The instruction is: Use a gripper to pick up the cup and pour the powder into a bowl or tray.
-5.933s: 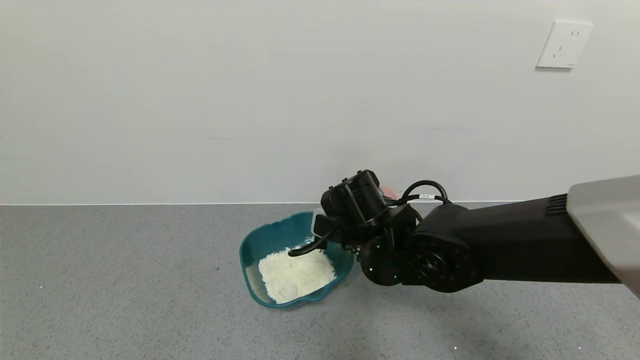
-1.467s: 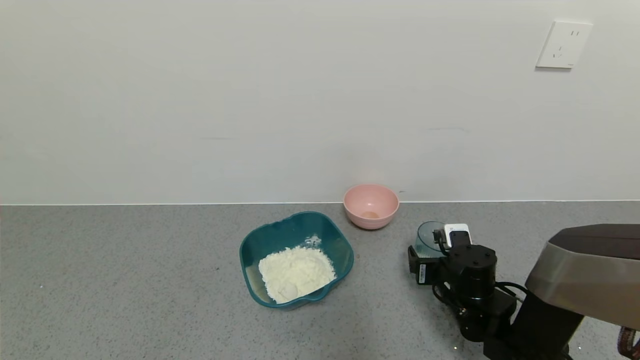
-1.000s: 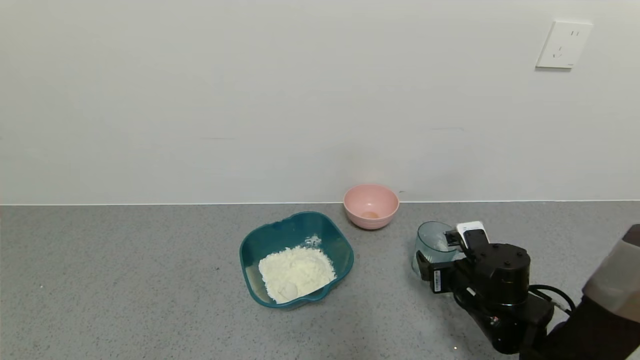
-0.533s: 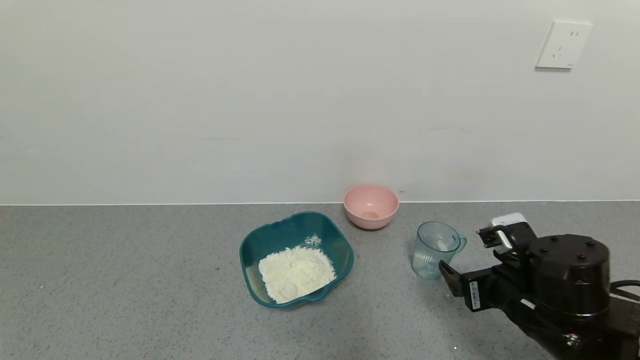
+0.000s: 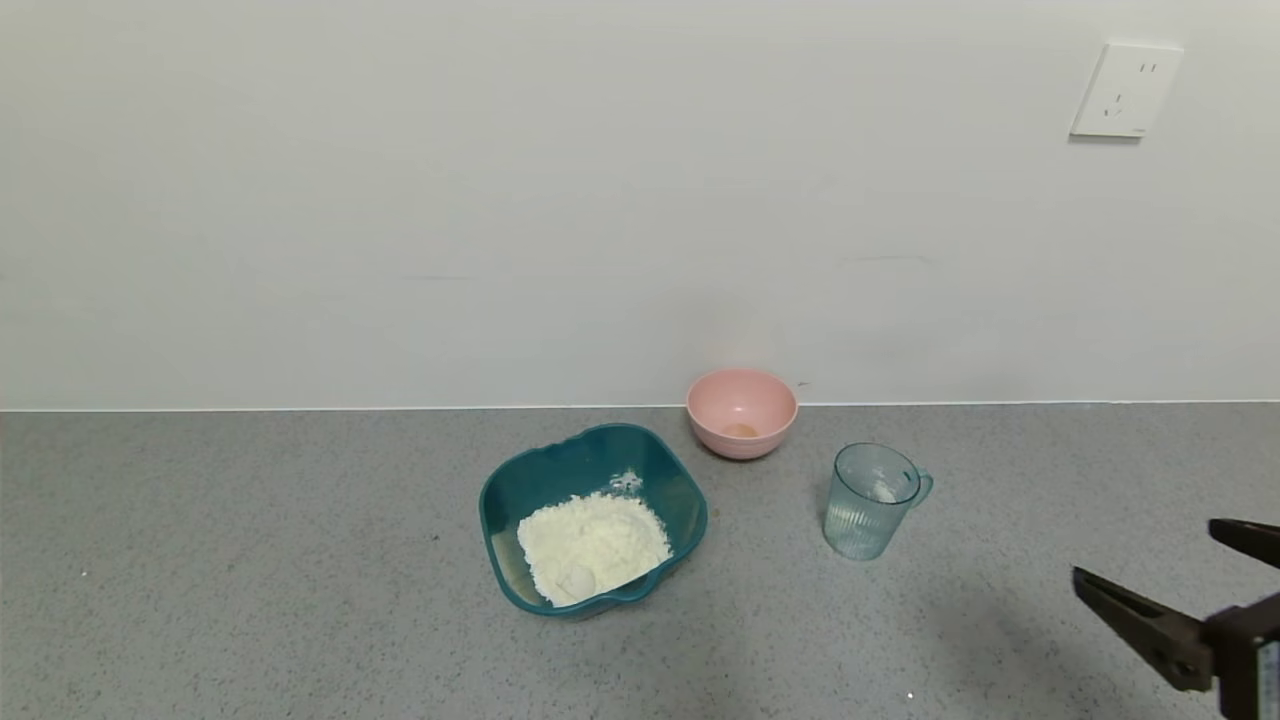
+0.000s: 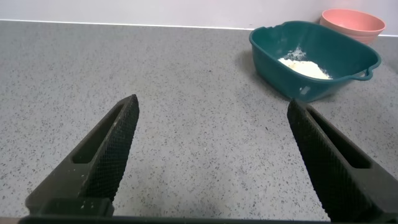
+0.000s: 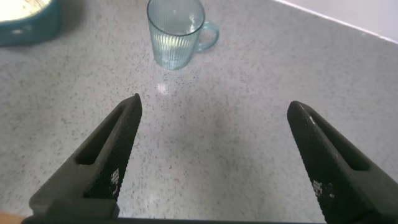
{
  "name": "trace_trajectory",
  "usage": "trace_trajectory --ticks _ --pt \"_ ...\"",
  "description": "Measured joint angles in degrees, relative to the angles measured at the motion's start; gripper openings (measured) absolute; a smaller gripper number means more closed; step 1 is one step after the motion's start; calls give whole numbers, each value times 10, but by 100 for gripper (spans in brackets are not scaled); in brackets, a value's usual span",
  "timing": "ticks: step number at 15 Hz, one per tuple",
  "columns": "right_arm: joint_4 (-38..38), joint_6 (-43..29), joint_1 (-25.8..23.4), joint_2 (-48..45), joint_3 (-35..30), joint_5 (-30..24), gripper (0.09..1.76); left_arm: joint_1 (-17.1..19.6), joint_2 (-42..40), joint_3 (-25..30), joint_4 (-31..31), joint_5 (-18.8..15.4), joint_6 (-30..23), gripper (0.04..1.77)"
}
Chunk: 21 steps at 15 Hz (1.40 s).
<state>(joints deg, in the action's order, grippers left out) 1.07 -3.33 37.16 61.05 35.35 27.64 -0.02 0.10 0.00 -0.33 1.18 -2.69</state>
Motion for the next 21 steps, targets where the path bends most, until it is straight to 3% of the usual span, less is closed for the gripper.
trace_trajectory --ticks 7,15,21 --pt "206 0 -11 -222 51 4 170 0 0 0 0 0 0 172" --pt "238 53 -253 -359 63 -16 170 0 0 0 0 0 0 172" --pt "242 58 -355 -453 12 -138 170 0 0 0 0 0 0 172"
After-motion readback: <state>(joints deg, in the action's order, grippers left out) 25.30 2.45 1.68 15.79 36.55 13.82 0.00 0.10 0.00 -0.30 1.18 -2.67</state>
